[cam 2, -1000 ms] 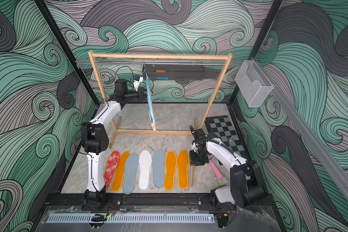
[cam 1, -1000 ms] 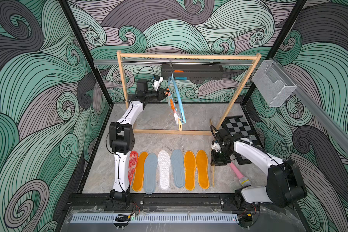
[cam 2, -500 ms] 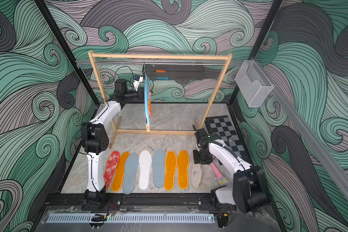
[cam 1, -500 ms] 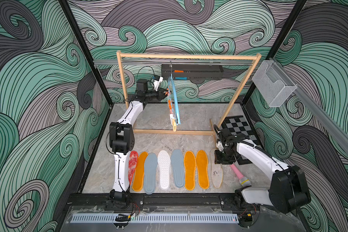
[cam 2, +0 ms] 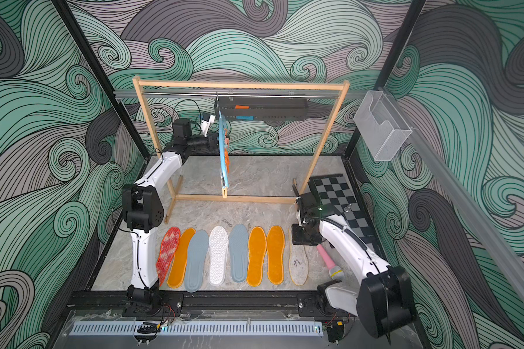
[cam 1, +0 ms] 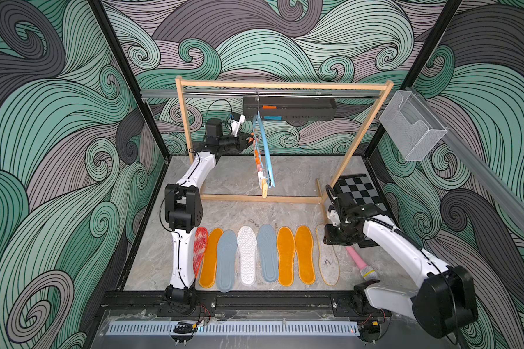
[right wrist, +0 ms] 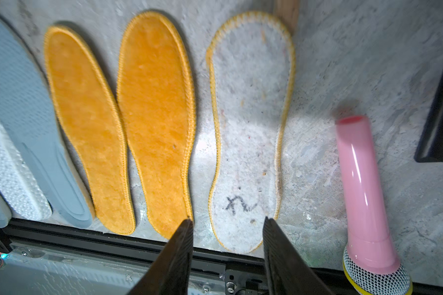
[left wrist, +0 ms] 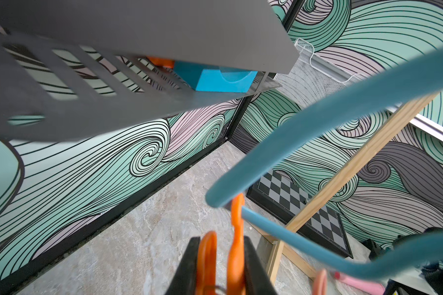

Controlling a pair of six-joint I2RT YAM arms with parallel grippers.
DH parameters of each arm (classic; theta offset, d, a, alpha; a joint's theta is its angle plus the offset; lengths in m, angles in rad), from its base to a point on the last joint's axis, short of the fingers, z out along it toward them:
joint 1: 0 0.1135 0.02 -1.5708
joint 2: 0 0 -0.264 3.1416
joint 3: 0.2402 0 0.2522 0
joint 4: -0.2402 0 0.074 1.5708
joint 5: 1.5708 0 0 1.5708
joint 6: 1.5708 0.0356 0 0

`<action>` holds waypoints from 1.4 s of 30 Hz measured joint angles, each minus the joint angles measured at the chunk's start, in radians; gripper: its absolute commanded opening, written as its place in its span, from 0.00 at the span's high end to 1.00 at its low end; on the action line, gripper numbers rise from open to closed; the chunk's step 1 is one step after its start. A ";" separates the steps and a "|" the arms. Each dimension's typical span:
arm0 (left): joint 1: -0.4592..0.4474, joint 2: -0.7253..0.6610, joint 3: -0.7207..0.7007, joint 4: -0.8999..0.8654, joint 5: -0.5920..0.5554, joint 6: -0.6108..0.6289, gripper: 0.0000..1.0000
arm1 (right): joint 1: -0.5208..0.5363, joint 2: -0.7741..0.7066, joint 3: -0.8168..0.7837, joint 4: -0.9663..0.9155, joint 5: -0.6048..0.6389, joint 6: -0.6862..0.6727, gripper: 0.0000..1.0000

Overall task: Take the shoe insoles off the hanger
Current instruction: Place the insole at the center of the board, then reset both arms

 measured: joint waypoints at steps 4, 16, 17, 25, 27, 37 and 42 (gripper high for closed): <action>0.000 0.000 0.000 0.003 0.000 -0.009 0.79 | 0.000 -0.077 0.000 0.013 -0.005 0.000 0.54; 0.001 -0.006 -0.088 -0.004 -0.037 -0.017 0.43 | 0.023 -0.087 -0.003 0.035 -0.013 -0.003 0.54; 0.001 -0.010 -0.108 -0.005 -0.047 -0.018 0.43 | 0.026 -0.089 -0.005 0.036 -0.013 -0.004 0.54; 0.001 -0.093 -0.225 -0.018 -0.092 -0.051 0.43 | 0.043 -0.121 -0.008 0.050 -0.026 -0.014 0.54; 0.001 -0.149 -0.299 -0.013 -0.099 -0.066 0.43 | 0.047 -0.129 -0.010 0.056 -0.031 -0.016 0.54; 0.001 -0.455 -0.628 -0.045 -0.148 -0.070 0.43 | 0.066 -0.163 -0.016 0.066 -0.045 -0.020 0.54; 0.001 -0.611 -0.715 -0.157 -0.184 -0.014 0.43 | 0.078 -0.171 -0.016 0.071 -0.050 -0.021 0.53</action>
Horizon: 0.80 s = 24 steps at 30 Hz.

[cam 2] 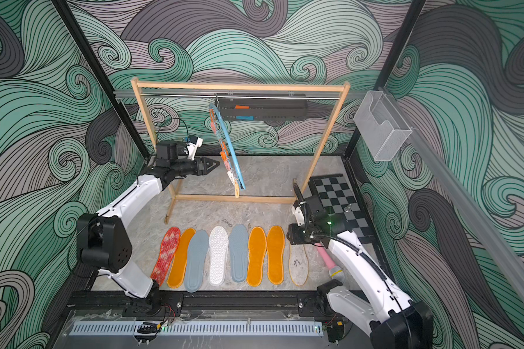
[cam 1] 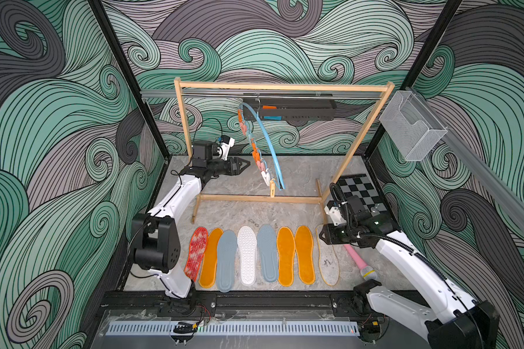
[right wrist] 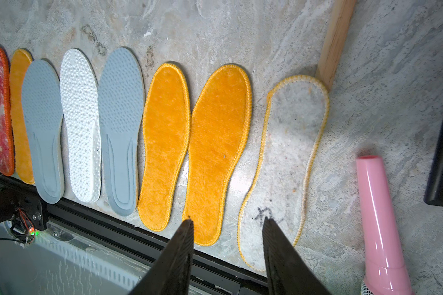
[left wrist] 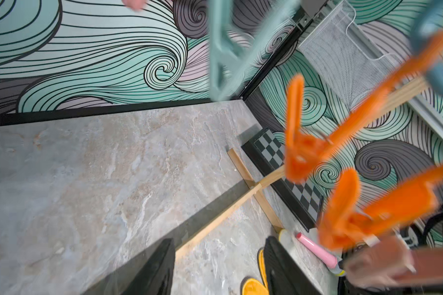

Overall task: Take the shoe insoles off the hanger
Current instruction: Reset both arms

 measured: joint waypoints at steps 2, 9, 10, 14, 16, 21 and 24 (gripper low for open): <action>0.000 -0.076 -0.046 -0.040 -0.027 0.025 0.43 | 0.004 0.000 -0.001 0.001 0.000 0.000 0.53; 0.000 -0.412 -0.272 -0.121 -0.188 0.060 0.42 | 0.010 -0.007 -0.005 0.001 0.001 0.000 0.53; 0.000 -0.463 -0.303 -0.125 -0.219 0.059 0.42 | 0.010 -0.010 -0.006 0.002 0.002 0.000 0.53; 0.000 -0.673 -0.434 -0.135 -0.355 0.033 0.41 | 0.011 -0.026 -0.009 0.002 0.010 0.000 0.52; 0.000 -0.767 -0.499 -0.142 -0.399 0.020 0.41 | 0.013 -0.037 -0.009 0.002 0.016 0.000 0.50; 0.000 -0.980 -0.643 -0.166 -0.468 -0.042 0.36 | 0.016 -0.079 -0.015 0.009 0.036 0.001 0.46; 0.000 -1.082 -0.708 -0.180 -0.517 -0.086 0.29 | 0.016 -0.118 -0.025 0.013 0.054 0.001 0.43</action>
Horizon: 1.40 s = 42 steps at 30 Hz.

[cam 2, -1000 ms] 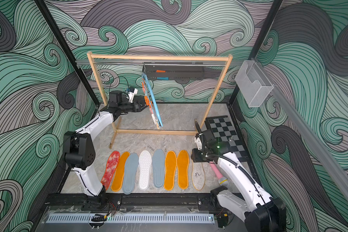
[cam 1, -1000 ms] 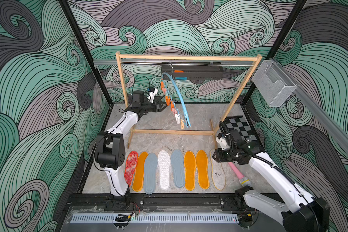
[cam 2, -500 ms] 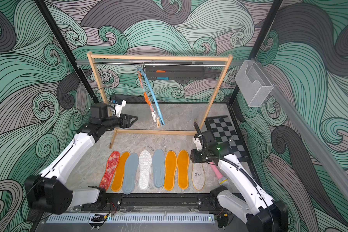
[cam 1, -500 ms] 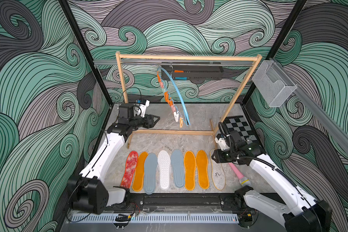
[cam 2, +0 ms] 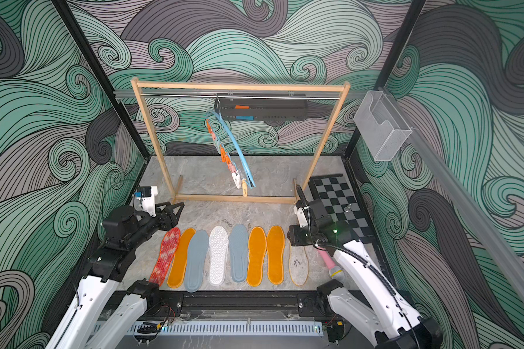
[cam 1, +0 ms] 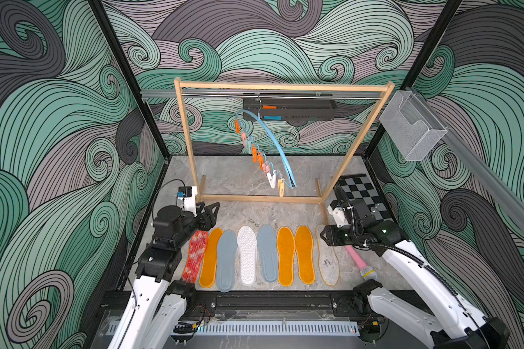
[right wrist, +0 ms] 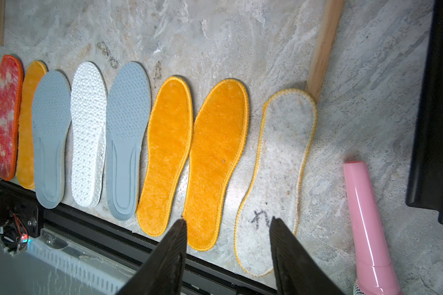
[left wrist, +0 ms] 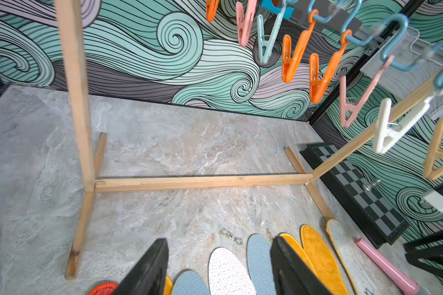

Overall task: Take the shoe insoles off the hanger
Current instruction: Reset both arms

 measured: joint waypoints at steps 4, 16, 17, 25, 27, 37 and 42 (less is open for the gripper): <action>0.000 -0.094 -0.035 -0.035 -0.090 -0.038 0.04 | 0.000 -0.062 -0.007 0.009 0.023 -0.001 0.37; 0.000 -0.173 -0.082 -0.066 -0.318 -0.083 0.01 | 0.000 -0.296 -0.109 0.139 0.099 -0.031 0.01; 0.000 -0.175 -0.089 -0.061 -0.341 -0.080 0.01 | 0.000 -0.323 -0.140 0.176 0.104 -0.034 0.01; 0.000 -0.194 -0.254 0.063 -0.422 -0.041 0.01 | 0.000 -0.418 -0.384 0.510 0.158 -0.131 0.01; 0.000 -0.177 -0.290 0.111 -0.429 -0.028 0.02 | 0.000 -0.418 -0.438 0.613 0.197 -0.166 0.01; 0.000 0.046 -0.437 0.455 -0.516 0.068 0.01 | -0.095 -0.338 -0.743 1.190 0.333 -0.317 0.01; 0.000 0.217 -0.467 0.644 -0.571 0.118 0.01 | -0.257 -0.151 -0.807 1.426 0.295 -0.302 0.01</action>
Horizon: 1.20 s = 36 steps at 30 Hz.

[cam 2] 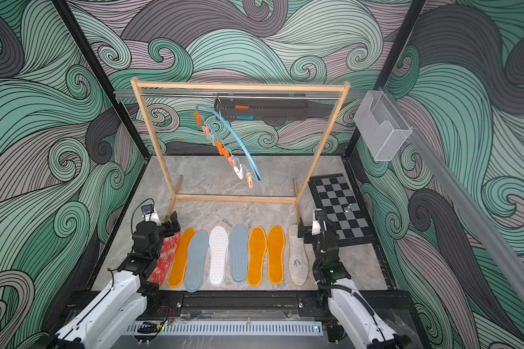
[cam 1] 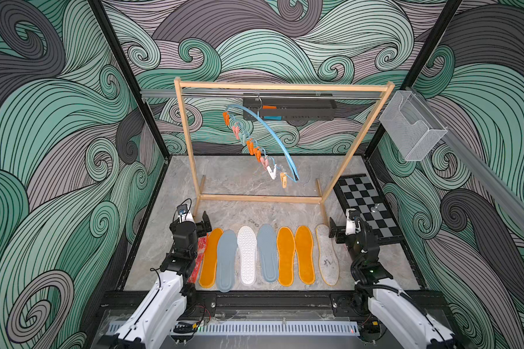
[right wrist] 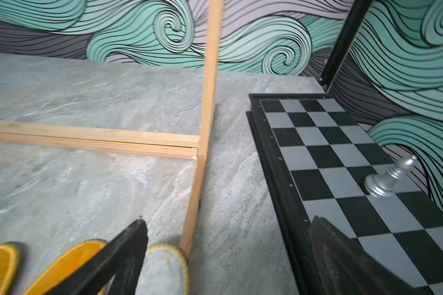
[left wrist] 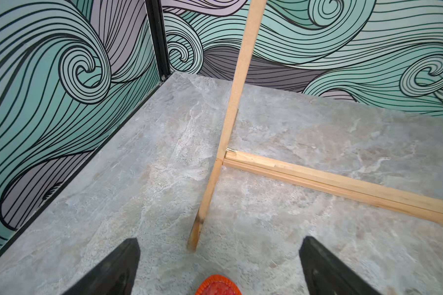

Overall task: Take the shoe insoles off the hanger
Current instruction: Reset both arms

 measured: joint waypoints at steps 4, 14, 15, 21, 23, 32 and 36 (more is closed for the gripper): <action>0.006 0.212 0.001 0.206 -0.012 0.033 0.01 | -0.071 0.205 0.012 0.167 -0.037 0.029 0.01; 0.072 0.452 0.036 0.434 0.023 0.103 0.01 | -0.093 0.698 0.078 0.661 -0.075 0.035 0.01; 0.080 0.457 0.040 0.447 0.032 0.109 0.02 | -0.093 0.746 0.083 0.705 -0.080 0.032 0.01; 0.102 0.548 0.058 0.522 0.058 0.132 0.02 | -0.092 0.860 0.110 0.795 -0.108 0.011 0.01; 0.111 0.595 0.067 0.544 0.060 0.132 0.01 | -0.092 0.860 0.124 0.802 -0.109 0.009 0.01; 0.116 0.743 0.144 0.555 0.078 0.144 0.01 | -0.091 0.837 0.232 0.692 -0.111 0.009 0.01; 0.145 0.753 0.243 0.483 0.121 0.138 0.01 | -0.091 0.836 0.287 0.581 -0.110 0.007 0.01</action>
